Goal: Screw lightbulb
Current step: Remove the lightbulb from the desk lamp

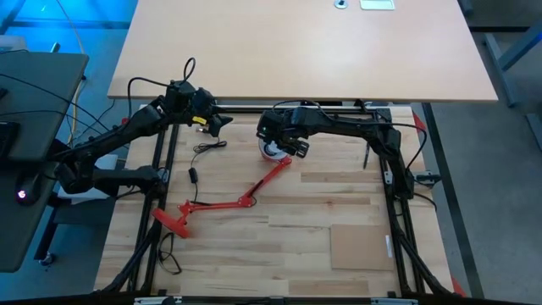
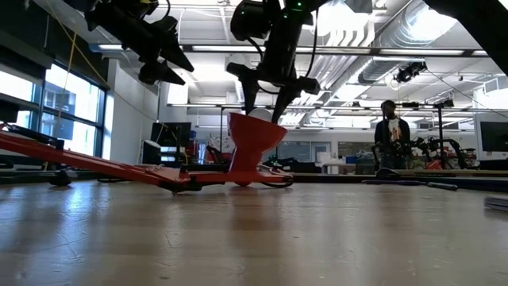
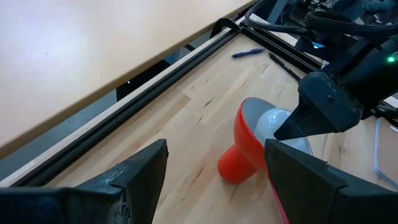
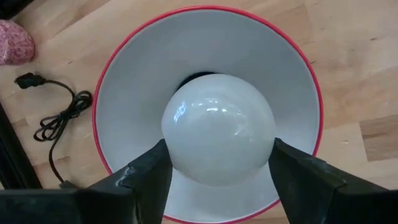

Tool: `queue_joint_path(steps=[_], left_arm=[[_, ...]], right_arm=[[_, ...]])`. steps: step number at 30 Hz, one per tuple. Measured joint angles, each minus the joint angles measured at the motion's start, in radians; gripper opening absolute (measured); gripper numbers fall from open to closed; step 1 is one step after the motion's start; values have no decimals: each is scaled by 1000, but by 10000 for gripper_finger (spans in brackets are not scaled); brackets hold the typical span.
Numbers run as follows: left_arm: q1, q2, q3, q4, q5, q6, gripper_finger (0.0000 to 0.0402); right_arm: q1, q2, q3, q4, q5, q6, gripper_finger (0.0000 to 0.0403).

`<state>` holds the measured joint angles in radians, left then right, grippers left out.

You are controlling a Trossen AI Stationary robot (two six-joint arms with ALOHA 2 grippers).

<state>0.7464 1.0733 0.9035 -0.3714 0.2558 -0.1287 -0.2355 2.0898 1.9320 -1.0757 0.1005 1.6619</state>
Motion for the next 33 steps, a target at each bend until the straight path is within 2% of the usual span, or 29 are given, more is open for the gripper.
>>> queue_joint_path(steps=[5,12,15,24,29,33], left_arm=[[0,0,0,-3,0,1,261],[0,0,0,-3,0,4,261],[0,0,0,-3,0,18,261],[0,0,0,-10,0,18,261],[0,0,0,-23,0,18,261],[0,0,0,-28,2,18,261]], right_arm=[[1,0,0,10,9,2,253],[1,0,0,15,13,4,324],[1,0,0,14,-1,-20,343],[-42,0,0,12,-24,-85,348],[-73,0,0,14,-74,-179,348],[-74,-1,0,19,-102,-186,348]])
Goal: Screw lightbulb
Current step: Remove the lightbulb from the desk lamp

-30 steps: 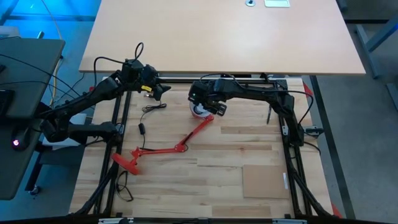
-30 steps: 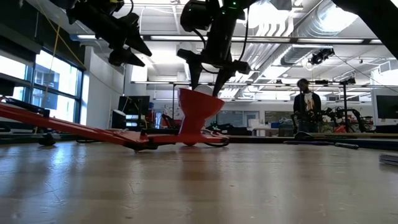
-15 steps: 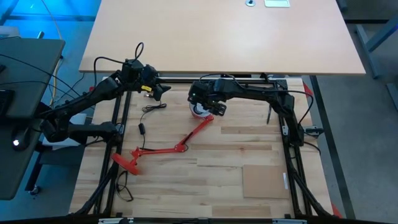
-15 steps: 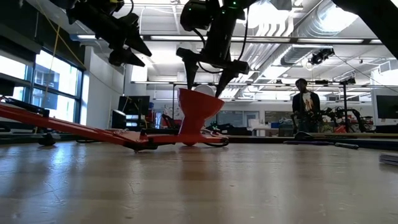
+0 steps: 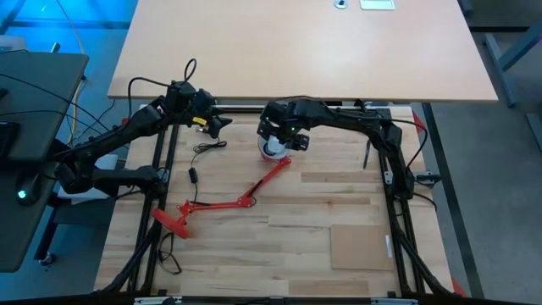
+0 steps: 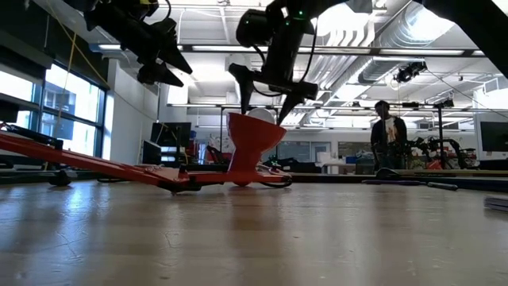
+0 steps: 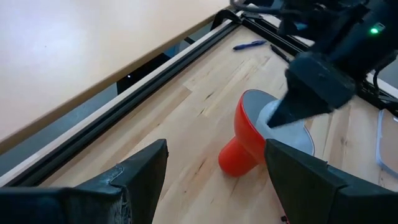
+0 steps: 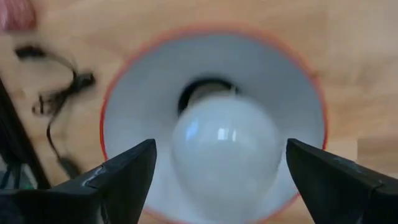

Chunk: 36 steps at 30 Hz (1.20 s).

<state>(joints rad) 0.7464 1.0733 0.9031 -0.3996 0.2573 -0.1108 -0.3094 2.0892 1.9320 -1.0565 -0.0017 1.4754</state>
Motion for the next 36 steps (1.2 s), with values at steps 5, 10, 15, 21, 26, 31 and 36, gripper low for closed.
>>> queue_joint_path(steps=[5,10,15,21,26,31,36], left_arm=[[0,0,0,0,0,0,261],[0,0,0,0,1,0,261],[0,0,0,0,1,0,261],[0,0,0,0,2,0,261],[0,0,0,0,2,0,261],[0,0,0,0,2,0,261],[0,0,0,0,2,0,261]], right_arm=[[20,0,0,1,-93,-18,348],[44,0,0,3,-63,-18,348],[60,0,0,13,-62,-14,348],[45,-1,0,9,-62,-10,348],[2,-2,0,-50,-65,-18,348],[-19,-2,0,-11,-88,-43,348],[-31,26,2,-12,-124,-44,348]])
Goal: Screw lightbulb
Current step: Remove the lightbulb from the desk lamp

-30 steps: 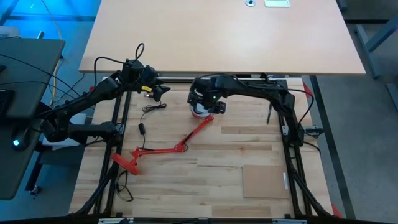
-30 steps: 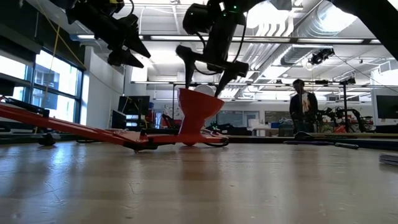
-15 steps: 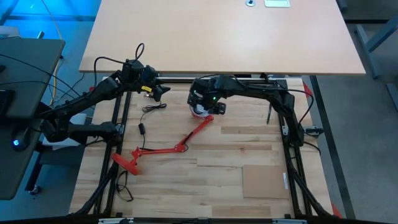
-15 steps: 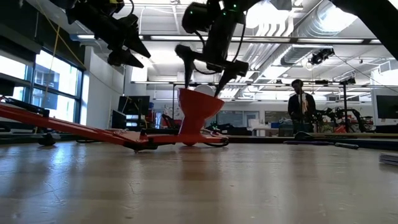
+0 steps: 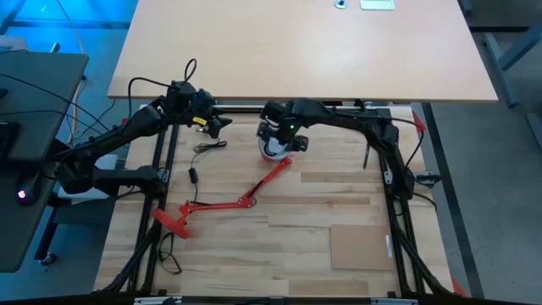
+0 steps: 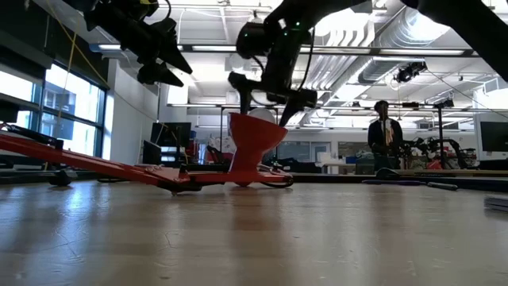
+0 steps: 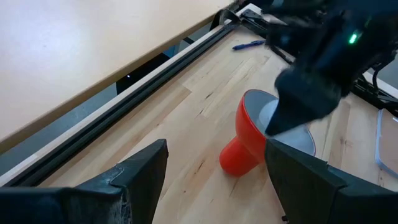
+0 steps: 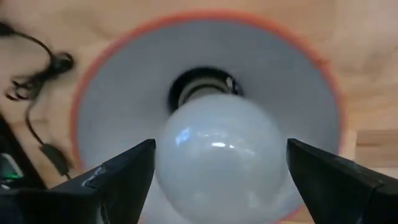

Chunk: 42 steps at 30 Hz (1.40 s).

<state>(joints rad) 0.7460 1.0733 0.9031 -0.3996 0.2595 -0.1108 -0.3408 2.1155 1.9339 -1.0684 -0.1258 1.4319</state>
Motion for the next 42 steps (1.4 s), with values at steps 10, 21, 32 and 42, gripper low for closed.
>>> queue_joint_path(steps=[10,21,32,42], left_arm=[[0,0,0,-1,0,-8,261],[0,0,0,0,0,-7,261],[0,0,0,-1,-1,0,261],[0,0,0,-119,0,21,261]], right_arm=[[3,25,-1,60,-25,-1,345],[15,10,-1,27,2,9,286],[22,5,-2,20,0,-117,280],[20,2,-2,-142,-40,-763,280]])
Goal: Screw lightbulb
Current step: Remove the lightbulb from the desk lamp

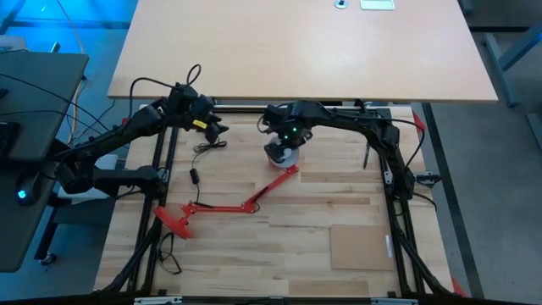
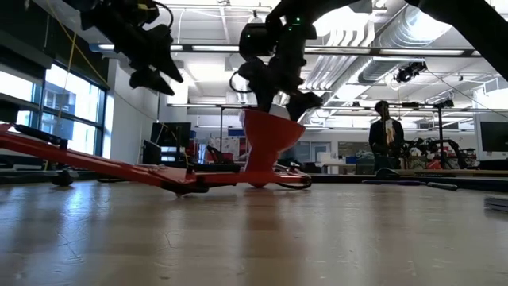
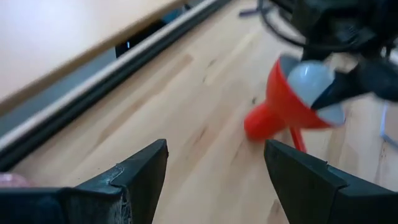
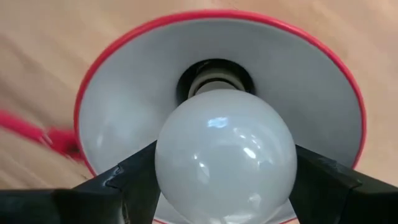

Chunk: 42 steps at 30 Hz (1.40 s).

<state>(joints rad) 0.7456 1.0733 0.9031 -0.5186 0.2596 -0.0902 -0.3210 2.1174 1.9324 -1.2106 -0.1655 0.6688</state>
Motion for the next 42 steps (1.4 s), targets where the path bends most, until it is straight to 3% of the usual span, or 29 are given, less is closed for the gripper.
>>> queue_joint_path(steps=[6,15,19,26,33,42], left_arm=[[0,0,0,-118,81,6,261],[-1,0,0,-216,346,-99,261],[-1,0,0,-217,482,-170,261],[-2,0,0,-217,792,-305,261],[-1,0,0,-217,747,-332,261],[-1,0,0,-216,694,-353,261]], right_arm=[[7,0,0,-12,40,-493,279],[42,0,0,42,178,-1412,279],[58,0,0,64,202,-1690,279],[72,1,0,82,227,-1723,279],[72,2,0,99,222,-1567,279],[72,2,0,134,220,-1567,279]])
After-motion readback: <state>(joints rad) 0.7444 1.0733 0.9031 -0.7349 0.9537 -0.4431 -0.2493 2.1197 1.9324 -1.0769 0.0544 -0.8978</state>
